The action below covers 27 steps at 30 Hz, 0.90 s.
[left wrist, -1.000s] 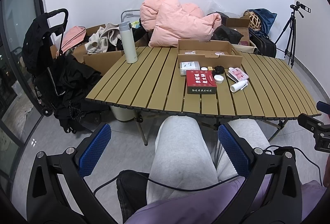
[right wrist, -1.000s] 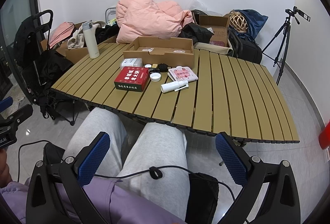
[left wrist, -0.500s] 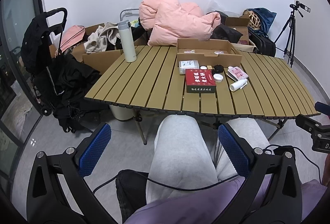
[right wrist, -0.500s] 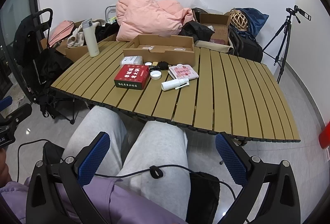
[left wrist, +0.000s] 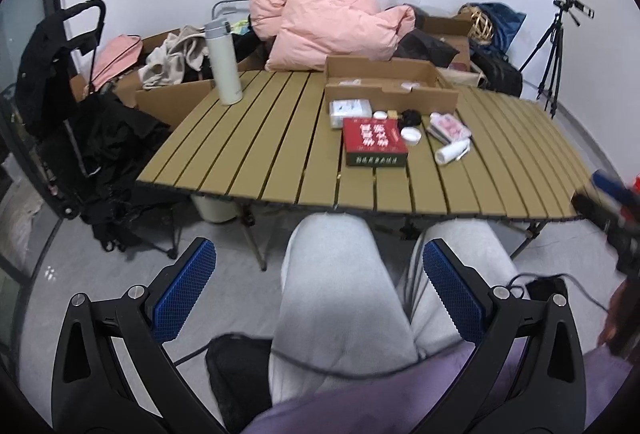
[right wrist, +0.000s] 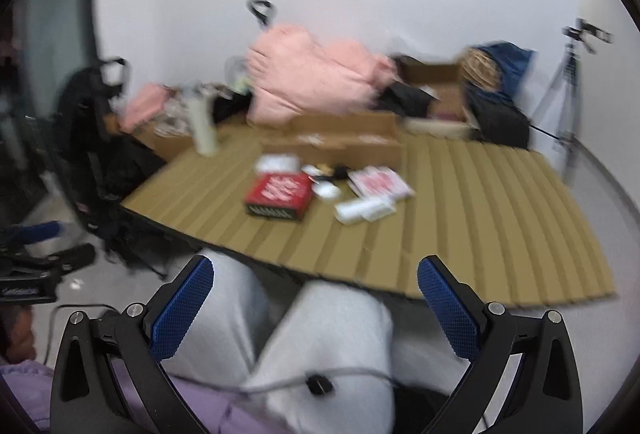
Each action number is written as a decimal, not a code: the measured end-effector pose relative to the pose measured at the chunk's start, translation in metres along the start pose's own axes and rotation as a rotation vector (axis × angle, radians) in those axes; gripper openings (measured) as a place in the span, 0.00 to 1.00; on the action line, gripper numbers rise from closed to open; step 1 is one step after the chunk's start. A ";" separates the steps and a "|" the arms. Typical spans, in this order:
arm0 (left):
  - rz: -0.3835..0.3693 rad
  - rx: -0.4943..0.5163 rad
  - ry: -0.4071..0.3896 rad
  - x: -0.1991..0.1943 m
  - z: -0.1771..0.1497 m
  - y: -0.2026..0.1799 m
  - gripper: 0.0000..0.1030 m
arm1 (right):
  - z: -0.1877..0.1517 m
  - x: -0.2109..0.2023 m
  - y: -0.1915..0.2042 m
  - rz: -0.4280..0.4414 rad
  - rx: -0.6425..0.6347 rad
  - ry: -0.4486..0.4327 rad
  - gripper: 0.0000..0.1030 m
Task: Organize objects
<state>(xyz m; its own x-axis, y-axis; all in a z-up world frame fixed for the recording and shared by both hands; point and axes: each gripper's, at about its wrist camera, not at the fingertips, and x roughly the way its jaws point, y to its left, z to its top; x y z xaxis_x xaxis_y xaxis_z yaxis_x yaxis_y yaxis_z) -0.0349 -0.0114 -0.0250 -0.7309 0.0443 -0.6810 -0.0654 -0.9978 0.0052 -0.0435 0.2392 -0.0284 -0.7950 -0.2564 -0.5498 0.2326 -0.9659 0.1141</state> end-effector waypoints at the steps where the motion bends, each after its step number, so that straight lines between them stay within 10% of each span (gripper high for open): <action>1: -0.012 -0.009 0.002 0.005 0.003 0.001 1.00 | 0.000 0.011 -0.001 0.051 -0.014 0.044 1.00; 10: -0.035 0.103 0.092 0.119 0.053 -0.009 0.98 | 0.026 0.116 -0.015 0.043 -0.062 0.204 0.90; 20: -0.180 0.092 0.186 0.278 0.110 -0.018 0.62 | 0.069 0.295 -0.028 0.160 0.068 0.359 0.51; 27: -0.300 -0.007 0.230 0.299 0.101 -0.011 0.30 | 0.061 0.337 -0.024 0.158 0.128 0.393 0.30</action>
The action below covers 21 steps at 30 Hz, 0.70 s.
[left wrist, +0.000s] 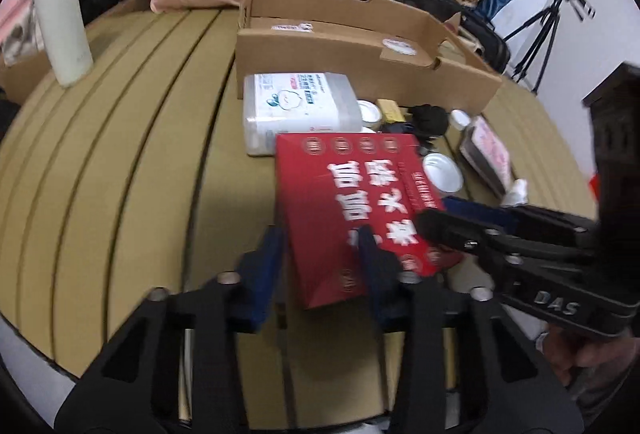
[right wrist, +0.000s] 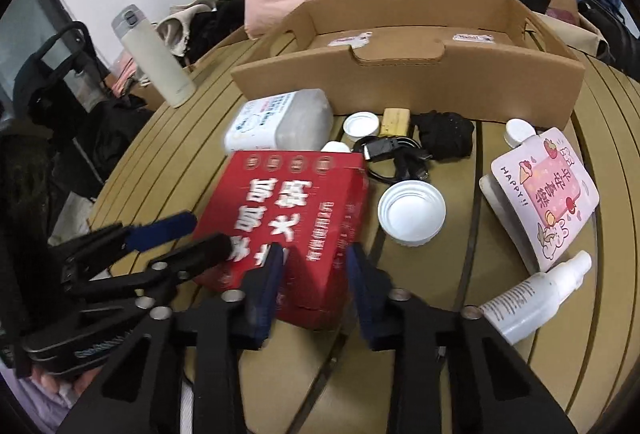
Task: Organize objects
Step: 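Grasp the red printed box with the left gripper and lift it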
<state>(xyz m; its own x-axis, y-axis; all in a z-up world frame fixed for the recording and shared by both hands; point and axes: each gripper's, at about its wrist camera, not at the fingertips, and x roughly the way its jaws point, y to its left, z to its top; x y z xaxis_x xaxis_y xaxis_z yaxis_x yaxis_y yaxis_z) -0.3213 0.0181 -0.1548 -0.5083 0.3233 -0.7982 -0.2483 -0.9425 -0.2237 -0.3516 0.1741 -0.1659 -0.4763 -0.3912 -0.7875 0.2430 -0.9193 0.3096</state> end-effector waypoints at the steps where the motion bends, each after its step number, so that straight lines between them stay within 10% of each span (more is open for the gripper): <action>1: 0.014 -0.002 0.006 -0.002 -0.001 -0.002 0.30 | 0.000 -0.001 0.000 0.008 0.004 0.000 0.29; 11: -0.005 0.019 -0.050 -0.053 -0.002 -0.034 0.29 | -0.010 -0.053 0.010 0.012 -0.012 -0.062 0.26; 21: -0.054 -0.017 -0.113 -0.037 0.157 -0.017 0.29 | 0.123 -0.083 0.000 0.002 -0.056 -0.219 0.27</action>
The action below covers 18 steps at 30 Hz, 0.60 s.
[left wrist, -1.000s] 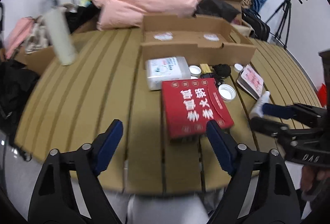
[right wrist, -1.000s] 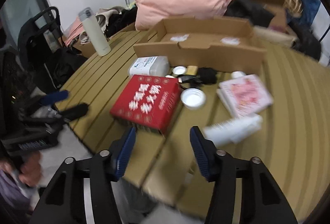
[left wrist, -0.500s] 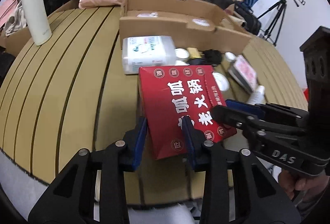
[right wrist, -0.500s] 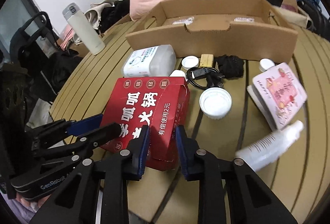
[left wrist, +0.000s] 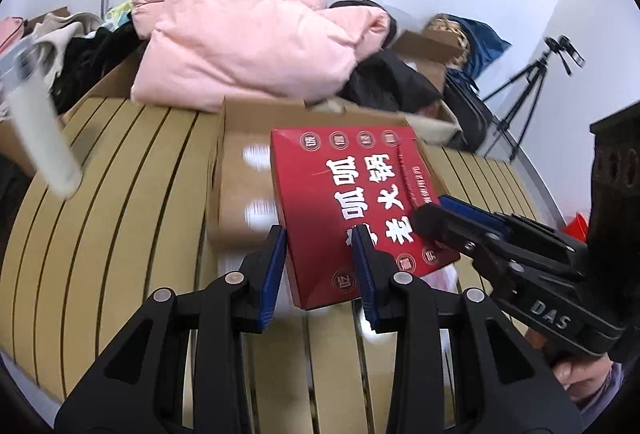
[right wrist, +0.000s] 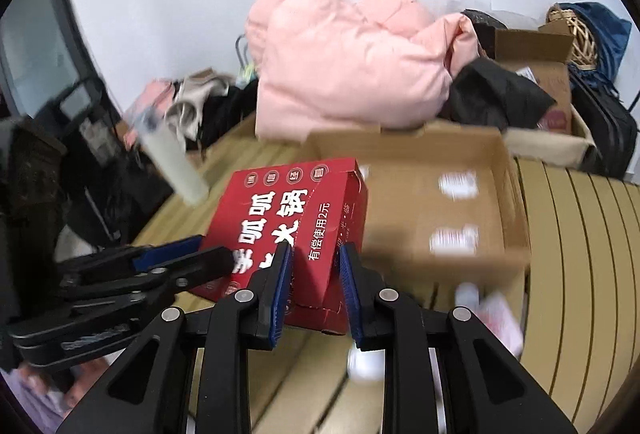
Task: Organize objects
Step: 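Grasp the red printed box with the left gripper and lift it, then lower the red box into the cardboard tray and open the left gripper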
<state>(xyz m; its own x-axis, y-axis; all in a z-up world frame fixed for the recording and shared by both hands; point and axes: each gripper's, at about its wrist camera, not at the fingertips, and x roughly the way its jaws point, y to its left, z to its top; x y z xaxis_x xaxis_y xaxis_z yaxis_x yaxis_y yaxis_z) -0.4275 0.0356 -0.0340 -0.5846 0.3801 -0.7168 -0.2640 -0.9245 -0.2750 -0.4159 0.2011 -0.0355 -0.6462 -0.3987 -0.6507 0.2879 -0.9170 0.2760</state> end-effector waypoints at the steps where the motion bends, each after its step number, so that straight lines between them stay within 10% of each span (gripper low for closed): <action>1: 0.000 0.000 0.009 0.007 0.008 0.004 0.29 | 0.012 0.010 -0.005 -0.002 0.000 0.004 0.27; 12: 0.242 0.008 0.190 0.167 0.081 0.075 0.30 | 0.084 0.205 -0.060 -0.067 0.083 0.254 0.26; 18: 0.176 0.008 0.139 0.147 0.080 0.078 0.55 | 0.080 0.223 -0.086 -0.017 0.173 0.291 0.28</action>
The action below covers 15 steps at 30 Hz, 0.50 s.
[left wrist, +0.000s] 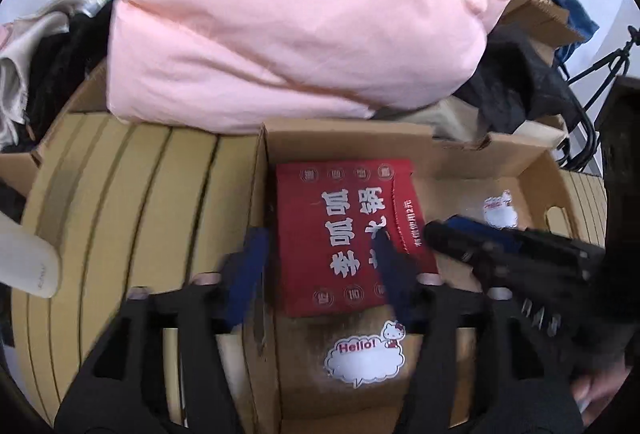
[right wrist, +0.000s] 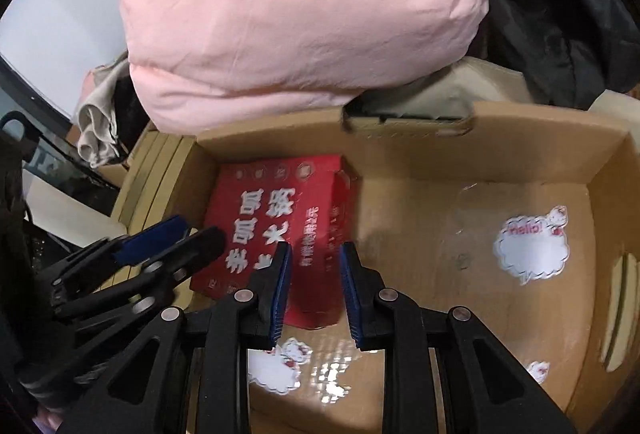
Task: Organize objects
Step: 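Lower the red box into the cardboard tray and open the left gripper, then withdraw the left gripper from the tray toward the table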
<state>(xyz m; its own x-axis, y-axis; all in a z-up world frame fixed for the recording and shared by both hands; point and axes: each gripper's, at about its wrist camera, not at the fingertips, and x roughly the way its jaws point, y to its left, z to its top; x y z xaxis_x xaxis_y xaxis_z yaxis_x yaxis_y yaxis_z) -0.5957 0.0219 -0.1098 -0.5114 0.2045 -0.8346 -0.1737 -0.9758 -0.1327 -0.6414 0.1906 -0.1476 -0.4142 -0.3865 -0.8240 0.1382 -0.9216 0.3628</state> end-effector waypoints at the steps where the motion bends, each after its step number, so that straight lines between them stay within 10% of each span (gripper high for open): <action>1: 0.002 0.000 -0.012 -0.008 -0.001 -0.001 0.56 | 0.000 -0.006 -0.002 -0.019 0.001 -0.012 0.36; 5: 0.053 0.022 -0.096 -0.074 -0.015 -0.003 0.65 | -0.001 -0.050 -0.016 -0.016 0.005 -0.101 0.88; 15: 0.282 0.042 -0.259 -0.275 -0.083 -0.009 0.92 | -0.068 -0.243 0.013 -0.116 -0.180 -0.238 0.88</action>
<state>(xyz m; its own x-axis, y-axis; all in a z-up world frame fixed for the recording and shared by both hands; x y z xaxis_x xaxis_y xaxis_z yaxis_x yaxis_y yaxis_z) -0.3840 -0.0321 0.0767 -0.7387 -0.0539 -0.6719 -0.0272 -0.9936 0.1097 -0.4774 0.2698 0.0277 -0.6323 -0.2783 -0.7230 0.2259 -0.9589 0.1715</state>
